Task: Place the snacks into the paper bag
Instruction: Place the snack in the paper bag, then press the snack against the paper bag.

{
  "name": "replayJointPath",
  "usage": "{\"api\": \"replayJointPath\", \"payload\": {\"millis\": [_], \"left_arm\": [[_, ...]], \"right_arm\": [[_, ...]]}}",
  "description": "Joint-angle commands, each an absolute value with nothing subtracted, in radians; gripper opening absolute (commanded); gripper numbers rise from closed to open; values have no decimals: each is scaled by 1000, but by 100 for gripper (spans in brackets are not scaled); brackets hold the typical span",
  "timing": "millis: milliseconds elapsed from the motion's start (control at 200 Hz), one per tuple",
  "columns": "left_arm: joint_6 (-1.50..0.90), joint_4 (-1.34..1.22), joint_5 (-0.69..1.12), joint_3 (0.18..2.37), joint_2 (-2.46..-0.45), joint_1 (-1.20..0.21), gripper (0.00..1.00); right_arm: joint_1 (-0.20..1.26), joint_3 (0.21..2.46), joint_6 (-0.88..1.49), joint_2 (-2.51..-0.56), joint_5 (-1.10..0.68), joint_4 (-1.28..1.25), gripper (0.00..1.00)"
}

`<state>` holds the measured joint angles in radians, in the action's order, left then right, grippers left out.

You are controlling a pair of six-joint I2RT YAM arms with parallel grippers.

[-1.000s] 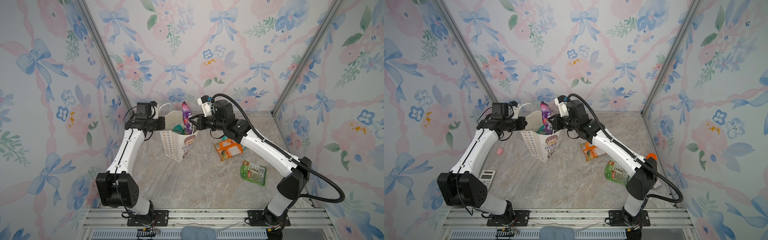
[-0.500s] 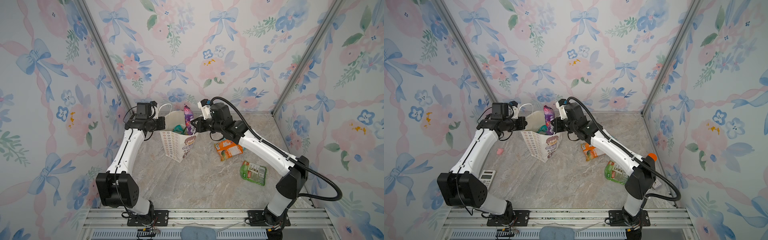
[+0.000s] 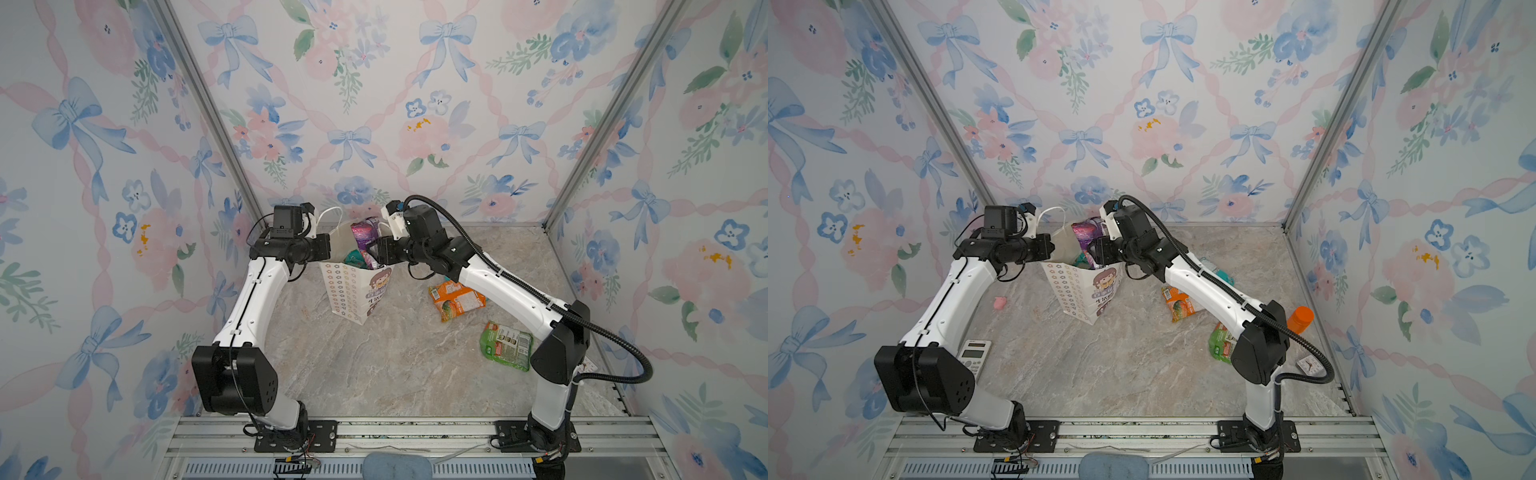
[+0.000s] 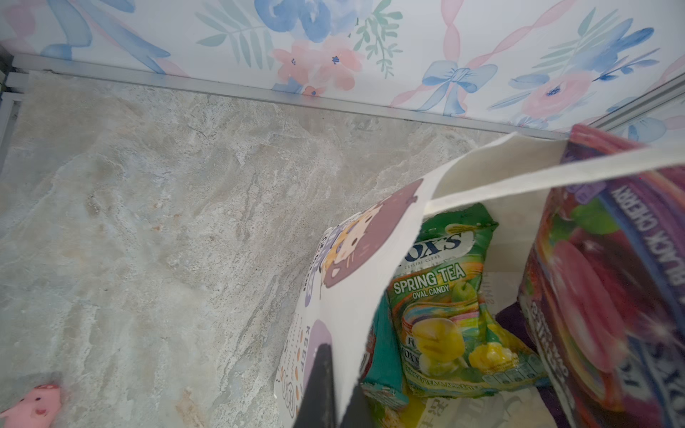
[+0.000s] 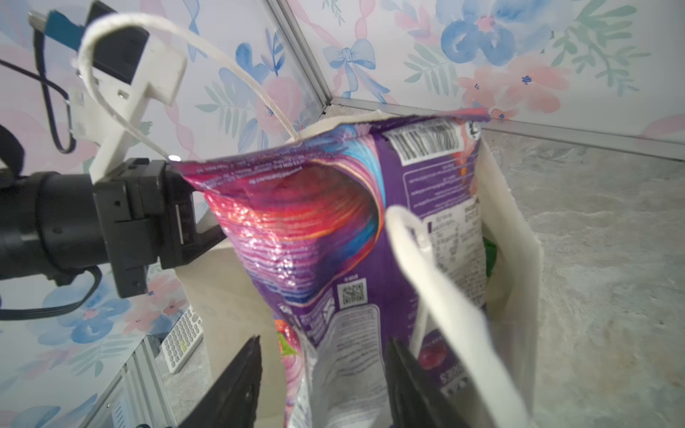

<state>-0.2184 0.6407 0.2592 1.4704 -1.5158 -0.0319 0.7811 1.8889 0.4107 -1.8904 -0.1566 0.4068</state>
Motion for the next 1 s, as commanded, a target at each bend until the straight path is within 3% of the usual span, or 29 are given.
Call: {"api": "replayJointPath", "payload": {"millis": [0, 405, 750, 995], "left_arm": [[-212, 605, 270, 1468, -1519, -30, 0], [-213, 604, 273, 1469, -1516, -29, 0], [-214, 605, 278, 1469, -1515, -30, 0], [-215, 604, 283, 1471, -1514, -29, 0]], "right_arm": [[789, 1912, 378, -1842, -126, 409, 58], [794, 2036, 315, -1909, -86, 441, 56], [816, 2340, 261, -2169, -48, 628, 46], [835, 2517, 250, -2317, -42, 776, 45]]}}
